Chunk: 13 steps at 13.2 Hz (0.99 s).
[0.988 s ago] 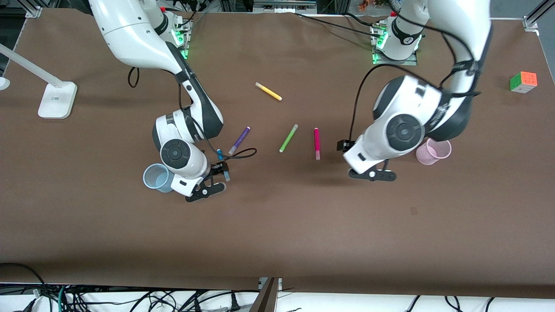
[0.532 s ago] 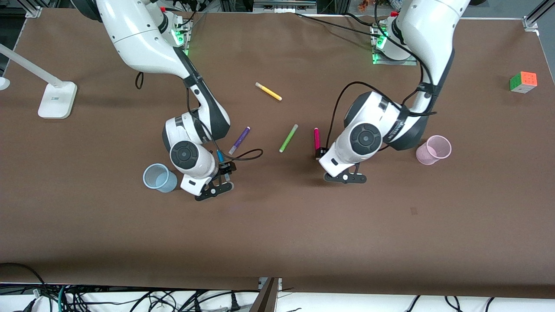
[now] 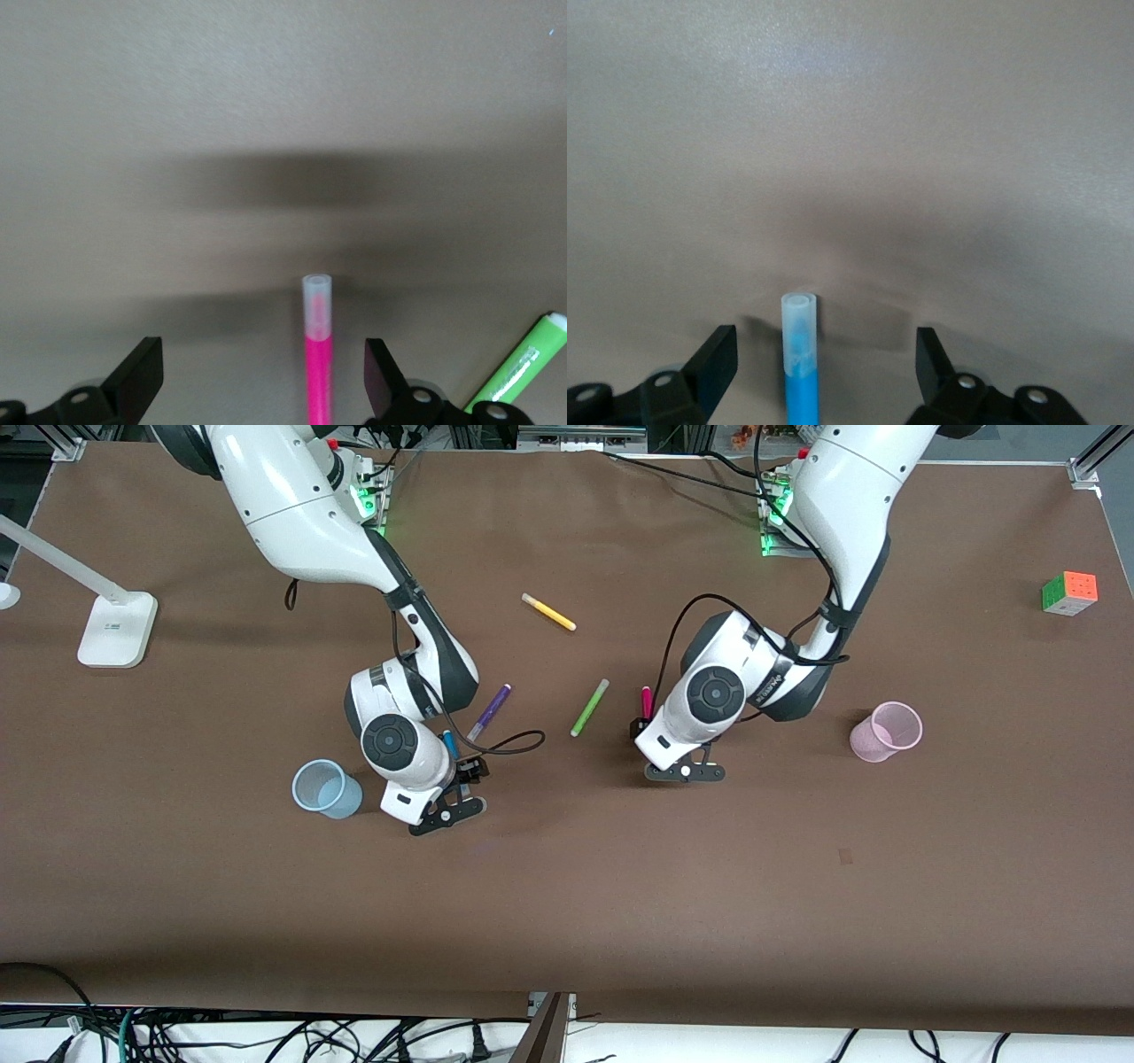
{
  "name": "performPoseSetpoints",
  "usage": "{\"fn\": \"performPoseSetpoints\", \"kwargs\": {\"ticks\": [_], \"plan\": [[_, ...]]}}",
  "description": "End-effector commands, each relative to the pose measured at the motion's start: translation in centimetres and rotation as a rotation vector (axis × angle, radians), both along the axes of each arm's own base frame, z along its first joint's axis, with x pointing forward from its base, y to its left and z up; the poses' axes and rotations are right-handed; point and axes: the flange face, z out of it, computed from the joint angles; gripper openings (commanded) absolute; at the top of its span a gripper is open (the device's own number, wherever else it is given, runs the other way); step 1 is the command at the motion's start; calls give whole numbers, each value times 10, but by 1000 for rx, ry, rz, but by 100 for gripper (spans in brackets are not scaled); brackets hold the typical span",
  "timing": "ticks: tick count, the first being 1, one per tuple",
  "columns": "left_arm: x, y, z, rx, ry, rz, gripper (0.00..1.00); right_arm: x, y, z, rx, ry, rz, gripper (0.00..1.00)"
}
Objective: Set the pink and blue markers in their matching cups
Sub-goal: 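Grasp the blue marker with the right gripper while the left gripper grasps pink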
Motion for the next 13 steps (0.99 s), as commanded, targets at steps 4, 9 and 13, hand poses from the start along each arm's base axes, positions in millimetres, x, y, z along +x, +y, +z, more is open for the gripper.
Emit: {"fn": "performPoseSetpoints", "kwargs": {"ticks": [4, 9, 13], "plan": [[-43, -9, -19, -2, -22, 3, 100, 0, 11, -1, 27, -7, -11, 54], [-65, -30, -31, 0, -44, 21, 91, 0, 10, 0, 30, -18, 4, 4], [-62, -27, -30, 0, -46, 26, 35, 22, -9, 50, 58, -82, 2, 5]]}}
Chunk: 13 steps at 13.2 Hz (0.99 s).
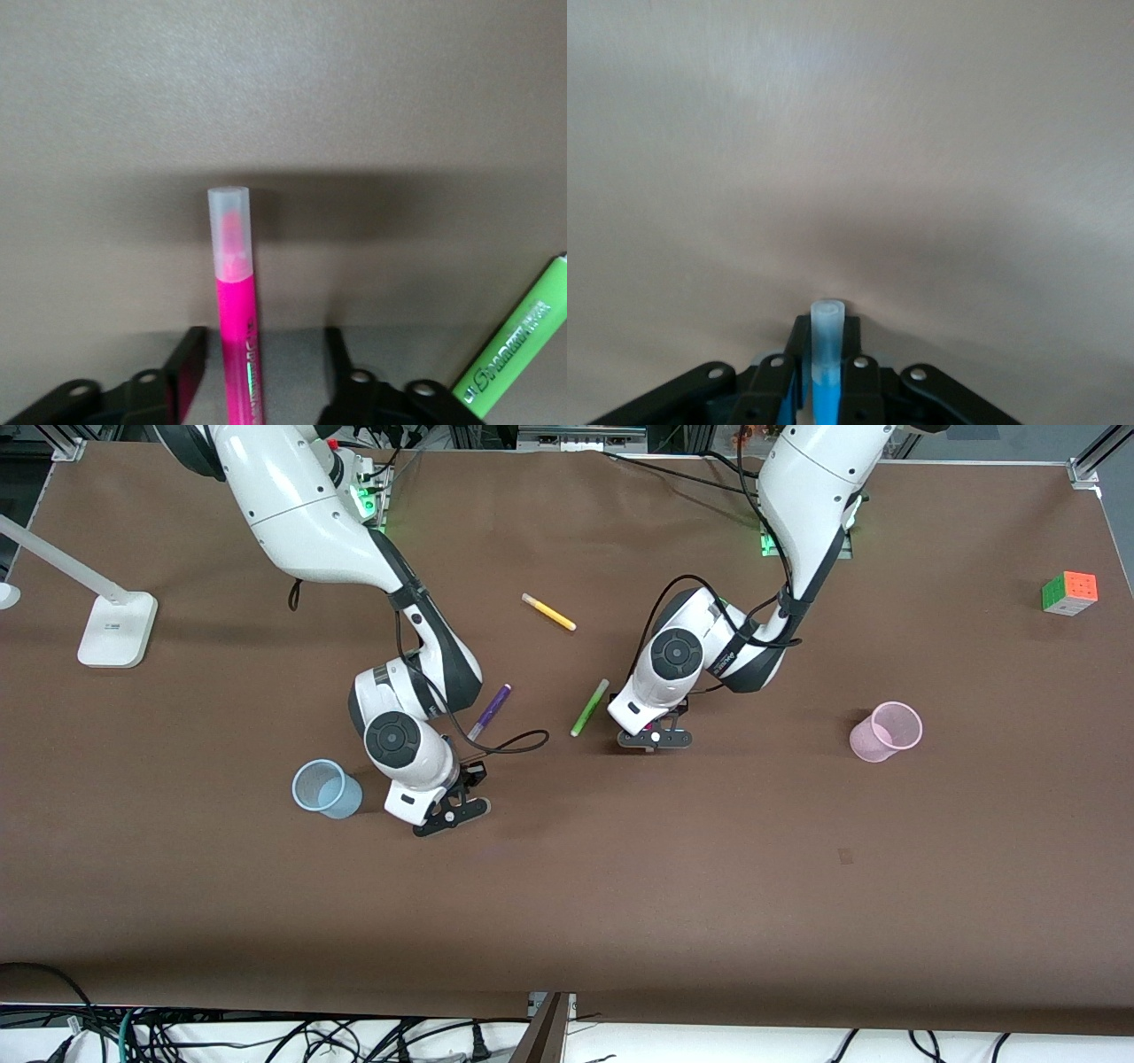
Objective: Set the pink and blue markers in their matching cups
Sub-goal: 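Grasp the blue marker with the right gripper while the left gripper grasps pink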
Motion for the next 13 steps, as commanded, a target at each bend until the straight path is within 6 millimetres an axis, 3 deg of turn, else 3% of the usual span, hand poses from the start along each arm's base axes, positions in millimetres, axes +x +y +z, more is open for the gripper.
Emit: {"fn": "performPoseSetpoints", "kwargs": {"ticks": [1, 3, 6, 9, 12, 13], "plan": [[-2, 7, 7, 4, -16, 9, 27, 16, -17, 59, 44, -51, 51, 5], [-1, 7, 9, 2, -19, 13, 0, 22, -39, 106, 48, -55, 100, 5], [9, 15, 30, -3, -39, 31, 0, 15, -58, 160, 43, -23, 200, 5], [31, 49, 94, 37, 1, 27, 0, 17, -78, 185, 117, -27, 343, 5], [34, 83, 159, 59, 21, -12, 0, 31, -119, 185, 161, -56, 505, 5], [41, 107, 182, 46, 16, -84, 0, 35, -133, 186, 200, -71, 544, 5]]}}
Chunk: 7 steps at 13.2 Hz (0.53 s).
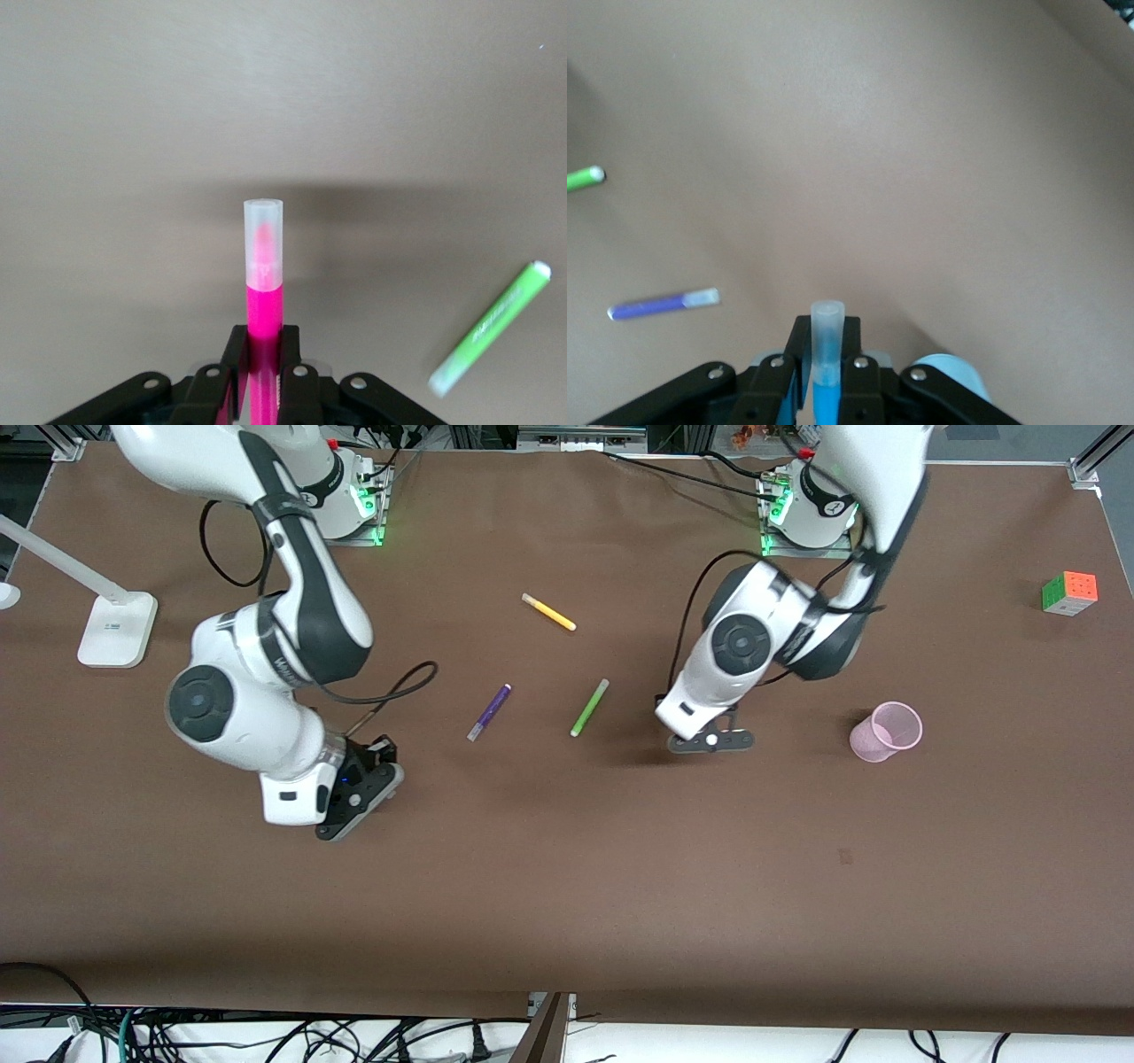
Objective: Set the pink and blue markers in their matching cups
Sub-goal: 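Carry the blue marker into the blue cup while the left gripper drops pink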
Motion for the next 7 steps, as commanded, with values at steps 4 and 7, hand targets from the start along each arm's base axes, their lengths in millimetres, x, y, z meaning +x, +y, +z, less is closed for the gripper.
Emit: {"fn": "performPoseSetpoints", "kwargs": {"ticks": [4, 7], "plan": [[25, 146, 93, -81, -11, -383, 0, 16, -72, -4, 219, -68, 246, 5], [40, 226, 93, -203, -35, -571, 0, 18, -84, -18, 302, -94, 322, 5]]}}
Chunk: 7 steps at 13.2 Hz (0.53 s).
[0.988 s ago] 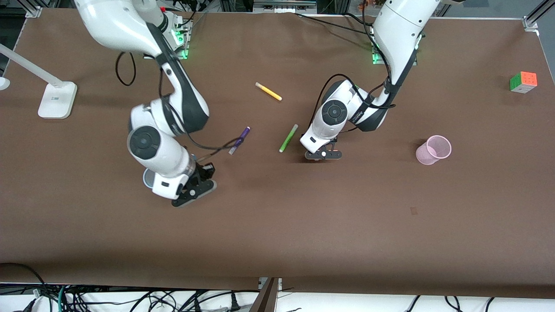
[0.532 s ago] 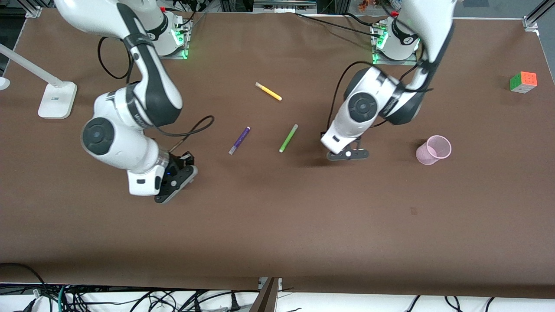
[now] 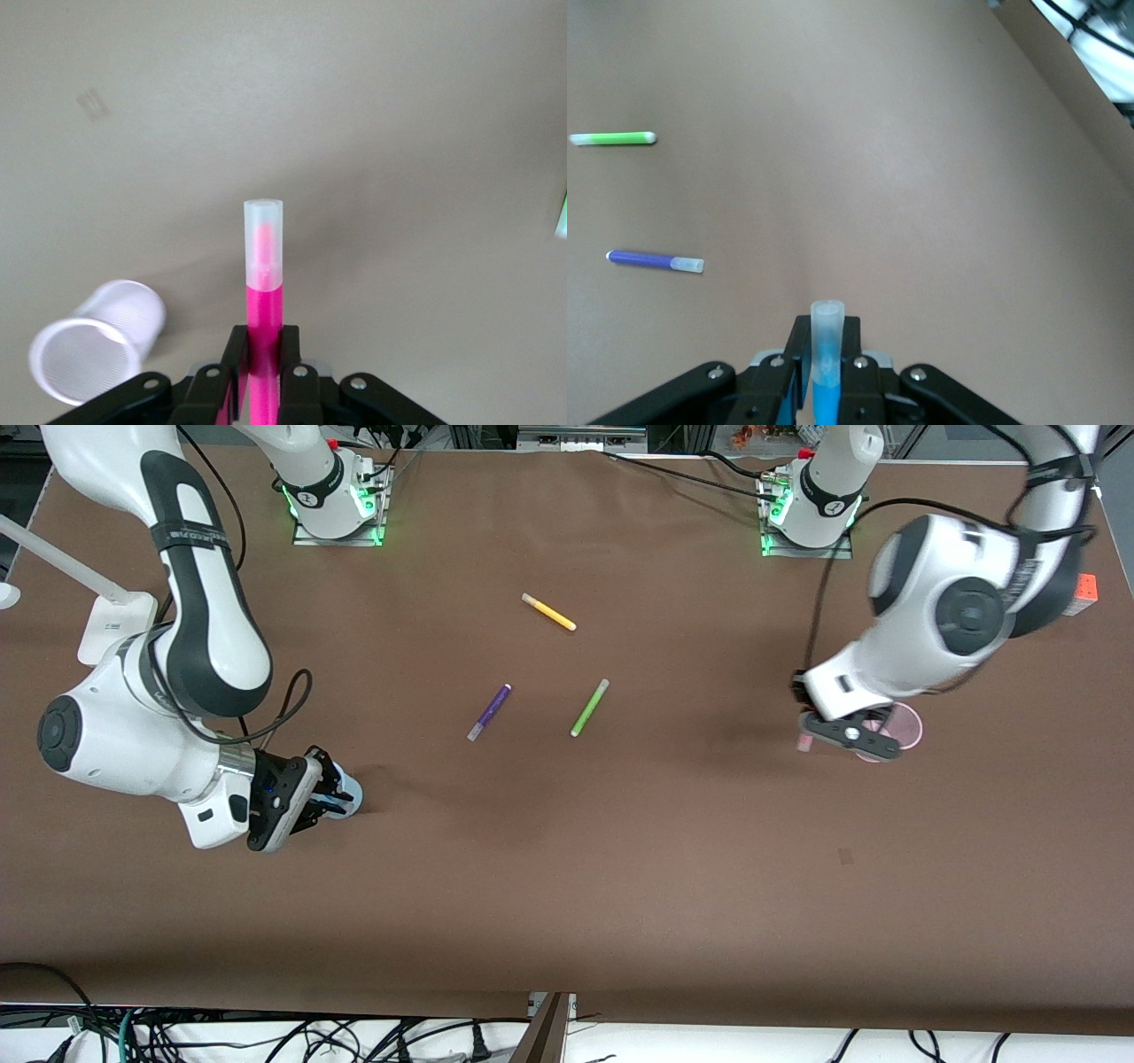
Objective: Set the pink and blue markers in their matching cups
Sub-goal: 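Carry the blue marker into the blue cup while the left gripper drops pink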
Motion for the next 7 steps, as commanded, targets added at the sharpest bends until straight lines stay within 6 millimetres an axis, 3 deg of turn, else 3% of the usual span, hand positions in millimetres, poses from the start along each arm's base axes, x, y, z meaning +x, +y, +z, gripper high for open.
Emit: {"fn": "performPoseSetpoints", "kwargs": {"ticks": [1, 4, 7], "plan": [[1, 53, -4, -140, -7, -163, 0, -1, -5, -17, 86, -12, 97, 5], [0, 114, -19, -331, -64, -320, 0, 2, -20, -32, 143, -47, 157, 5], [-9, 179, -73, -541, -166, -435, 0, 2, -29, -41, 180, -49, 194, 5]]}}
